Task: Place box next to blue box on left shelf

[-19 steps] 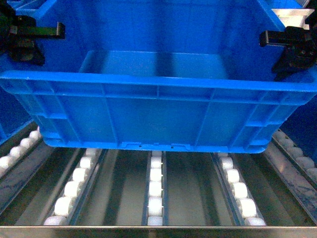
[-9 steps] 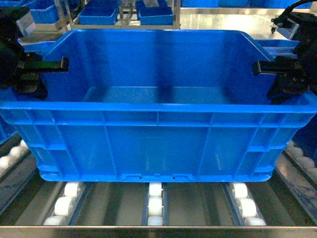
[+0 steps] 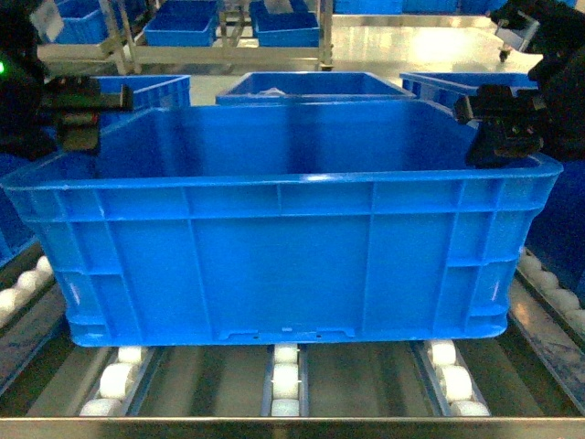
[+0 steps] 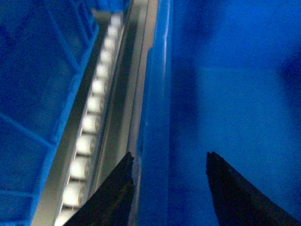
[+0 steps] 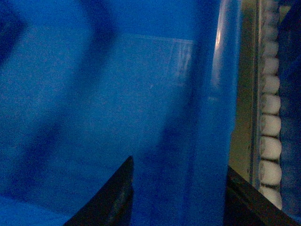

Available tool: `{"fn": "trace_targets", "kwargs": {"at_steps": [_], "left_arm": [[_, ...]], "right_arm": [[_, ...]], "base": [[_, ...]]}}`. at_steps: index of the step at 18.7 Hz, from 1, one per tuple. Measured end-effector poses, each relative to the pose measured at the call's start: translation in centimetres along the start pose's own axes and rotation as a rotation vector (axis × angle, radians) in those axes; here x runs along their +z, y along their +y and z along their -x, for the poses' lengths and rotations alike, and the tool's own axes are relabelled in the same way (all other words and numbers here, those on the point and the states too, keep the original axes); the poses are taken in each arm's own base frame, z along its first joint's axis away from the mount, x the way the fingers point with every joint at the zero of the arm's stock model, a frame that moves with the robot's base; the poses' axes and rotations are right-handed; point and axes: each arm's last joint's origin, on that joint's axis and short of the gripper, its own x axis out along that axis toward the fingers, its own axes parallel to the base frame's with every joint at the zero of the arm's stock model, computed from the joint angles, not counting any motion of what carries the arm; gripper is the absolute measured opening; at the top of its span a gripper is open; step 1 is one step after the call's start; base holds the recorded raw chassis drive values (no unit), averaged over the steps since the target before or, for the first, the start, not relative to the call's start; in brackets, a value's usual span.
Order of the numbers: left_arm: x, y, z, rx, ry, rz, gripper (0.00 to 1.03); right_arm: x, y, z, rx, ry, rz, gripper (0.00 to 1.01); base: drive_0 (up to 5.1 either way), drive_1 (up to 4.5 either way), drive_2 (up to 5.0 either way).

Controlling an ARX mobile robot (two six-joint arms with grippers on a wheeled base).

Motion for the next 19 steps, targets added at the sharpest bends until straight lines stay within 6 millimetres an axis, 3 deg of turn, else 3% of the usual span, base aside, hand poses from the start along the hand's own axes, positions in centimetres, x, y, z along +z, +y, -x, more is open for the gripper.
{"fn": "trace_targets", "kwargs": {"at_steps": [3,5,6,8,9,10,12,14,16,19], "left_arm": [[2.4,-0.5,1.9,-0.046,-0.286,0.039,0.76],[3.3,-0.5,2.9,-0.058,-0.35,0.046,0.99],[3.2,-0.5,2.9,-0.057,-0.347,0.044,0.98],[1.6,0.0,2.9,-0.093,-0.549,0.023,0.82],[-1.4,0.9,4.0,-0.091,-0.613,0.012,0.67],[-3.1,1.5,5.2,-0.09,-0.66,0.008,0.54],[-5.9,2.6,7.5,-0.087,-0.704,0.011,0.29],[-9.7,3.2,8.5,-0.092,-0.657,0.005,0.02],[-11.8,4.6,10.1,-0.09,-0.668,0.003,0.02],[-14.7,5.0,11.7,-0.091,-0.654,0.002,0.02]], "right_arm": [[2.2,0.5,1.6,0.046,-0.199,-0.009,0.74],[2.5,0.9,2.3,0.061,-0.215,-0.017,0.98],[2.4,0.9,2.2,0.06,-0.21,-0.022,0.99],[1.0,0.5,2.1,-0.121,-0.532,0.008,0.81],[-2.2,-0.2,3.3,-0.195,-0.656,0.002,0.66],[-4.1,-1.0,4.8,-0.214,-0.753,-0.005,0.52],[-7.3,-1.5,7.5,-0.227,-0.839,-0.004,0.27],[-11.1,-1.6,8.2,-0.212,-0.789,0.011,0.01],[-13.7,-1.9,9.8,-0.224,-0.796,0.008,0.02],[-16.8,-2.8,11.5,-0.222,-0.785,0.007,0.02]], "base": [[0.0,0.0,0.0],[0.0,0.0,0.0],[0.0,0.0,0.0],[0.0,0.0,0.0],[0.0,0.0,0.0],[0.0,0.0,0.0],[0.0,0.0,0.0],[0.0,0.0,0.0],[0.0,0.0,0.0],[0.0,0.0,0.0]]}}
